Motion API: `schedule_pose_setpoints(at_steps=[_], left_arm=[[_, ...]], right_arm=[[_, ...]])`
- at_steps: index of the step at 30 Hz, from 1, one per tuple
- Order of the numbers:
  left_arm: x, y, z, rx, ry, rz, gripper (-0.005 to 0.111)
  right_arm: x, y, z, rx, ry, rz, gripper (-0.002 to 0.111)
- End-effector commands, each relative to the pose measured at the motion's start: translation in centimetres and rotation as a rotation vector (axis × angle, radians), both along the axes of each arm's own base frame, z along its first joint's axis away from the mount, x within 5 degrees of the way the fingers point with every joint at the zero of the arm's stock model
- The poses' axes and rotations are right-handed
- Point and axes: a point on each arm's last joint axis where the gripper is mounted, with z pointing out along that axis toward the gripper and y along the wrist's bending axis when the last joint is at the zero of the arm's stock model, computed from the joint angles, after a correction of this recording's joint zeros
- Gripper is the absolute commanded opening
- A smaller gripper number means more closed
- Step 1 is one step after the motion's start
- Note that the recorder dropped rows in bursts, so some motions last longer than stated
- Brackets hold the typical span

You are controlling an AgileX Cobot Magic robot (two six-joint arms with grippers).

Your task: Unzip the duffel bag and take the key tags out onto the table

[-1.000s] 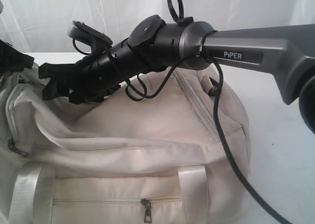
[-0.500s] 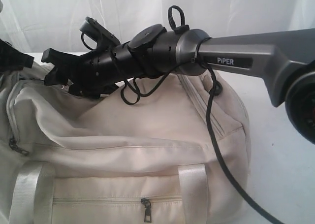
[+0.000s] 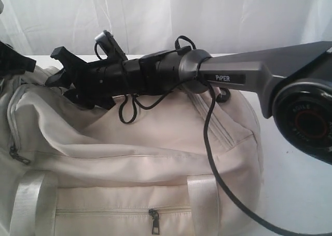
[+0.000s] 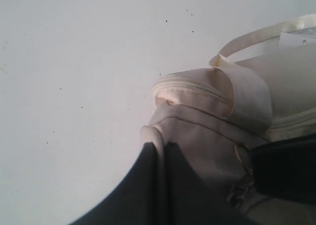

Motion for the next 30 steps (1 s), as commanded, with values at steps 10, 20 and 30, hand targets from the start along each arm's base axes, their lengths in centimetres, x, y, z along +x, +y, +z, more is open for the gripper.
schedule_pose_setpoints(at_steps=[10, 20, 30], left_arm=[[0.3, 0.3, 0.8, 0.012, -0.077, 0.010, 0.000], [0.6, 0.3, 1.2, -0.008, -0.124, 0.031, 0.000], [0.7, 0.2, 1.3, -0.045, -0.125, 0.045, 0.000]], right_arm=[[1.7, -1.4, -1.1, 0.008, 0.002, 0.010, 0.054], [1.9, -1.4, -1.7, -0.013, 0.001, -0.002, 0.054], [2.1, -1.2, -3.6, -0.016, 0.059, -0.025, 0.052]])
